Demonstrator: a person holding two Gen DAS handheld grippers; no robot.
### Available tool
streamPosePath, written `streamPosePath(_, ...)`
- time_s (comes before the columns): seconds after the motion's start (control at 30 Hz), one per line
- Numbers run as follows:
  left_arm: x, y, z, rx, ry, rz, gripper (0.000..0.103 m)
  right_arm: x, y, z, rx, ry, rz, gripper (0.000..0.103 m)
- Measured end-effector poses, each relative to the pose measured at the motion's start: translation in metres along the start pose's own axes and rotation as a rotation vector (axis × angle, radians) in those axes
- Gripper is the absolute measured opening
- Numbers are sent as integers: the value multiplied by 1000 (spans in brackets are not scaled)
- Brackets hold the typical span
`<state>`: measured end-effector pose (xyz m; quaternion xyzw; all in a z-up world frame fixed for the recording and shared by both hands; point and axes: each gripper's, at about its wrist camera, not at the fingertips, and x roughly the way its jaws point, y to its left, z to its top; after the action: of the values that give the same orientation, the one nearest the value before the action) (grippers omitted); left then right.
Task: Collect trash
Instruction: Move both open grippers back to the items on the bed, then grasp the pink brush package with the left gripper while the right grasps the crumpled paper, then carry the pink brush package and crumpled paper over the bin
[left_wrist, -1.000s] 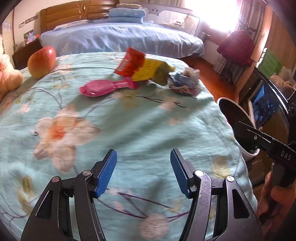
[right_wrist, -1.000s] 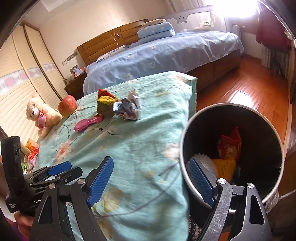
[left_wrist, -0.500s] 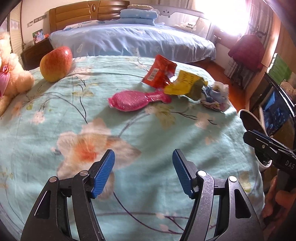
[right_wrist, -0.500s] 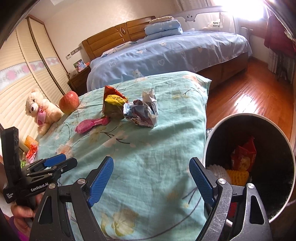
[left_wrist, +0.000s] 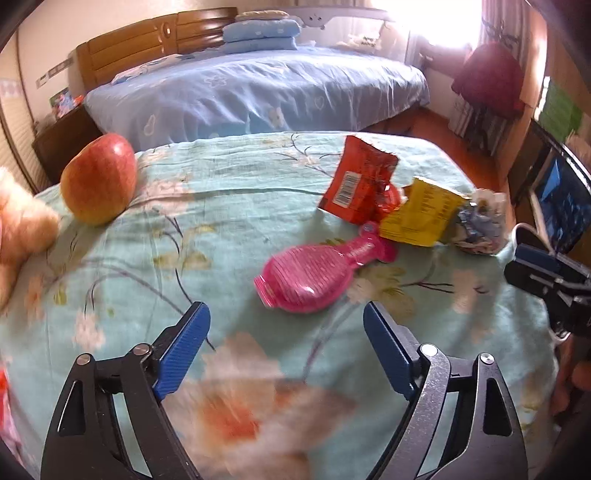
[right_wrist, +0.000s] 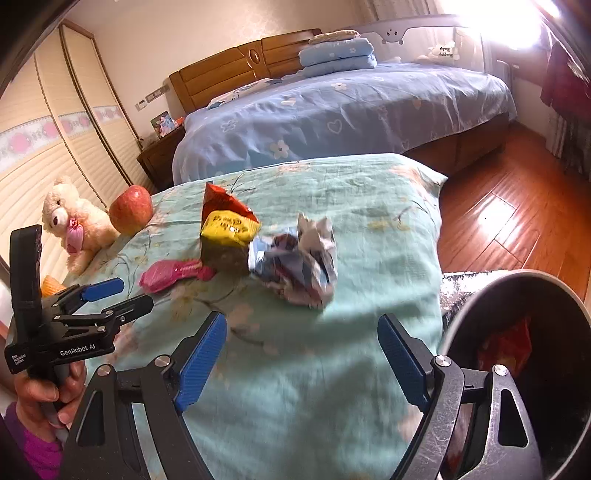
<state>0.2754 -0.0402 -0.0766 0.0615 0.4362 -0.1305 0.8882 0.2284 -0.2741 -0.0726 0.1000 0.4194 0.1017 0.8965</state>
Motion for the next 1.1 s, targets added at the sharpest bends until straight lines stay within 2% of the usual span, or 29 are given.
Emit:
streamPosePath(0.23,27,1,13,76,44,-52,88,19,1,14,-6,16,0,85)
streamPosePath(0.33,29,-1,17,90,31,-75,88,23,2,18,-13,16,-5,81)
streamPosePath(0.4,29,-5,18,105,26,-71,85,26,2,18,-17,22,-9,72)
streamPosePath(0.43,27,-7,17,115,16,-75,72,28,2,17,-19,29,-12,64)
streamPosePath(0.5,22,-12,14,138,0,-79,60,28,3,16,-22,33,-17,50)
streamPosePath(0.6,14,-20,7,161,-14,-46,60,25,4,14,-34,23,-20,39)
streamPosePath(0.67,7,-23,1,150,-16,-44,59,22,7,11,-44,24,-19,22)
streamPosePath(1.1,-44,-43,-52,10,-33,-72,59,-20,10,-27,-15,3,14,22)
